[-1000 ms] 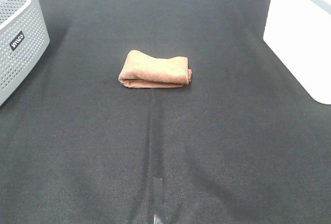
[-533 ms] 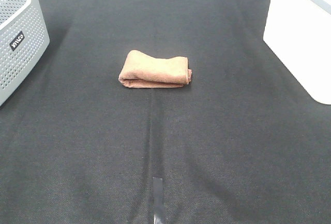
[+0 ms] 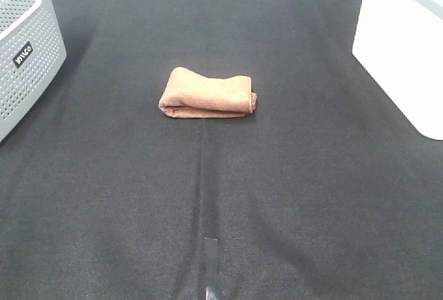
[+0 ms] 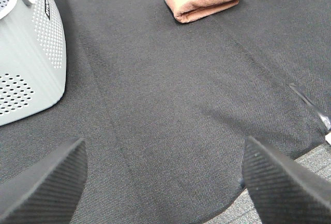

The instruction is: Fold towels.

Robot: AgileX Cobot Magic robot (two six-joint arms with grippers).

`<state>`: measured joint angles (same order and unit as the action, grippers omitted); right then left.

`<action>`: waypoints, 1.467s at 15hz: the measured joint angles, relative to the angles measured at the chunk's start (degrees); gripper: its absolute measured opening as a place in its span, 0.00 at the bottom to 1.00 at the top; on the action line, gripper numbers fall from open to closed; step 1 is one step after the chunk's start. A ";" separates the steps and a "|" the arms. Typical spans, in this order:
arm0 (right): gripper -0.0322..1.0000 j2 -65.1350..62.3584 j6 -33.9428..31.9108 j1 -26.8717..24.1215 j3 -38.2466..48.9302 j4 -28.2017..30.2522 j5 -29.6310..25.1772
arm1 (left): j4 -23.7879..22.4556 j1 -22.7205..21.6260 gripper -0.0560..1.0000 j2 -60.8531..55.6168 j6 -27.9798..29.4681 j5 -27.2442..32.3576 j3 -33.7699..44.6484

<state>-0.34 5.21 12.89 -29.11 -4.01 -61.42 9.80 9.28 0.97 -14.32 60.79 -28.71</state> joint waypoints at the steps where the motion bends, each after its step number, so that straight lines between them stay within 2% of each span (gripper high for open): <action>1: 0.76 0.00 0.00 0.00 0.00 0.00 0.00 | 0.00 0.00 0.79 0.00 0.00 0.00 0.00; 6: 0.76 0.00 0.00 -0.52 0.00 0.00 0.00 | 0.00 0.00 0.79 0.00 0.00 -0.06 0.00; 8: 0.76 0.00 0.00 -2.35 0.00 0.00 0.00 | 0.00 0.00 0.79 0.00 0.00 -0.06 0.00; 10: 0.76 0.00 0.00 -7.62 0.00 0.00 0.00 | 0.00 -0.06 0.79 0.00 0.00 -0.06 0.00; 12: 0.76 0.00 0.00 -10.89 0.00 0.00 0.00 | 0.00 -2.75 0.79 0.00 0.00 -0.06 0.00; 15: 0.76 0.00 -0.06 -11.52 0.00 0.00 0.00 | 0.00 -9.97 0.79 -1.03 0.00 -0.11 0.00; 22: 0.76 0.00 -0.11 -12.15 0.00 -0.17 0.00 | 0.00 -10.66 0.79 -1.26 0.00 -0.11 0.00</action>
<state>-0.34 5.10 0.74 -29.11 -4.18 -61.42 9.80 -1.38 -0.29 -14.32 60.68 -28.71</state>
